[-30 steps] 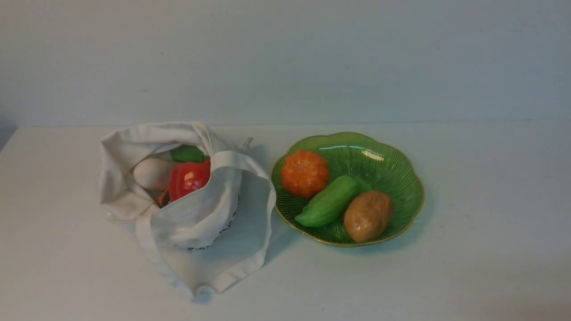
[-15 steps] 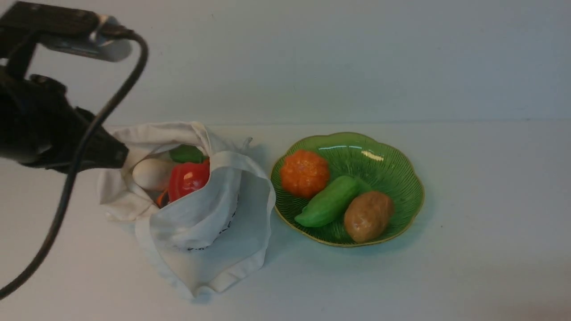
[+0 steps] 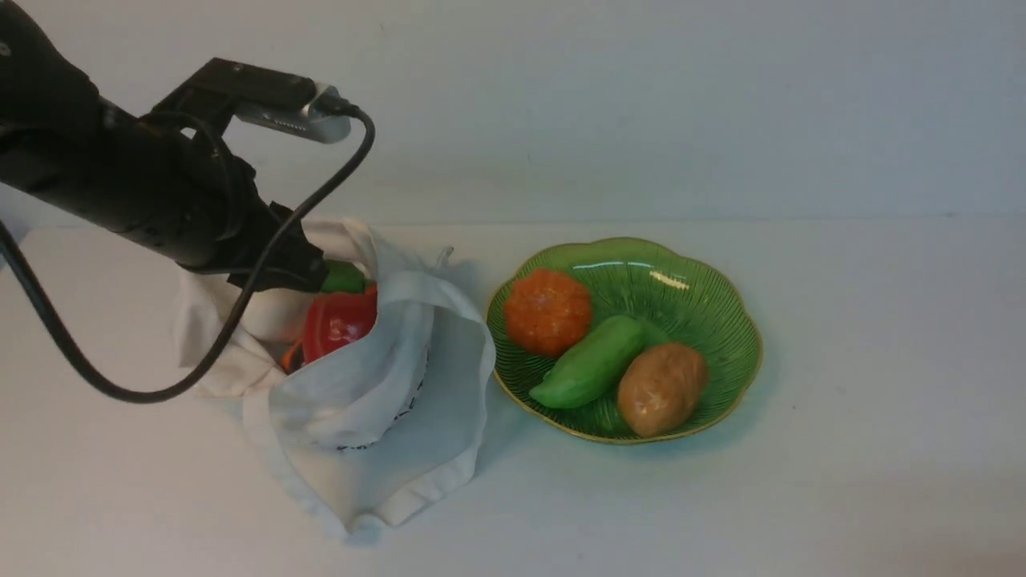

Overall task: Take vegetables from cloth bag on white table place on plate.
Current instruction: 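Reach into the bag and grasp the red bell pepper with the left gripper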

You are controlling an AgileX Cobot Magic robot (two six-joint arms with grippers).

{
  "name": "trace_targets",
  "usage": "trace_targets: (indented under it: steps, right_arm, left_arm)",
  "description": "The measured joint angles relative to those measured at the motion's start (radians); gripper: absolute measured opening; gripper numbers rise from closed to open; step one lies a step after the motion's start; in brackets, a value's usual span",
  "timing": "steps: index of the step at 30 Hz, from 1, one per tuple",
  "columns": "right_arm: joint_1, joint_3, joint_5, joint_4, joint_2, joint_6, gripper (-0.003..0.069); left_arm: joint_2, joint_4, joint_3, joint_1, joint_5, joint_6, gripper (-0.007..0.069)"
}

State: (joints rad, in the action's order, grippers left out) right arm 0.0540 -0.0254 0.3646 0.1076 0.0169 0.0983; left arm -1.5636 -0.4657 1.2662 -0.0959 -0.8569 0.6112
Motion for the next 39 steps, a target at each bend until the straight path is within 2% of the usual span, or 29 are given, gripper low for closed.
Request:
trace_targets:
  steps: [3, 5, 7, 9, 16, 24, 29, 39]
  right_arm:
    - [0.0, 0.0, 0.0, 0.0, 0.0, 0.0, -0.001]
    - [0.0, 0.0, 0.0, 0.0, 0.0, 0.0, -0.001]
    - [0.0, 0.0, 0.0, 0.0, 0.0, 0.0, -0.001]
    - [0.0, 0.0, 0.0, 0.0, 0.0, 0.0, -0.001]
    - [0.0, 0.0, 0.0, 0.0, 0.0, 0.0, -0.001]
    - [0.0, 0.0, 0.0, 0.0, 0.0, 0.0, -0.001]
    - [0.0, 0.0, 0.0, 0.0, 0.0, 0.0, -0.001]
    - [0.0, 0.0, 0.0, 0.0, 0.0, 0.0, -0.001]
  left_arm:
    - [-0.026, -0.02, 0.001, 0.0, 0.016, 0.0, 0.0486]
    - [-0.043, -0.027, 0.001, 0.0, 0.02, 0.004, 0.058]
    - [-0.061, -0.028, 0.001, 0.0, 0.024, 0.009, 0.065]
    - [-0.082, -0.028, 0.001, 0.0, 0.027, 0.011, 0.0678]
    - [-0.129, -0.042, 0.001, 0.0, 0.029, 0.011, 0.0683]
    - [-0.156, -0.117, 0.004, 0.0, -0.022, 0.01, 0.0646]
    - [-0.156, -0.12, 0.008, 0.0, -0.056, 0.01, 0.0646]
    - [-0.191, -0.132, 0.01, 0.0, -0.029, 0.016, 0.0634]
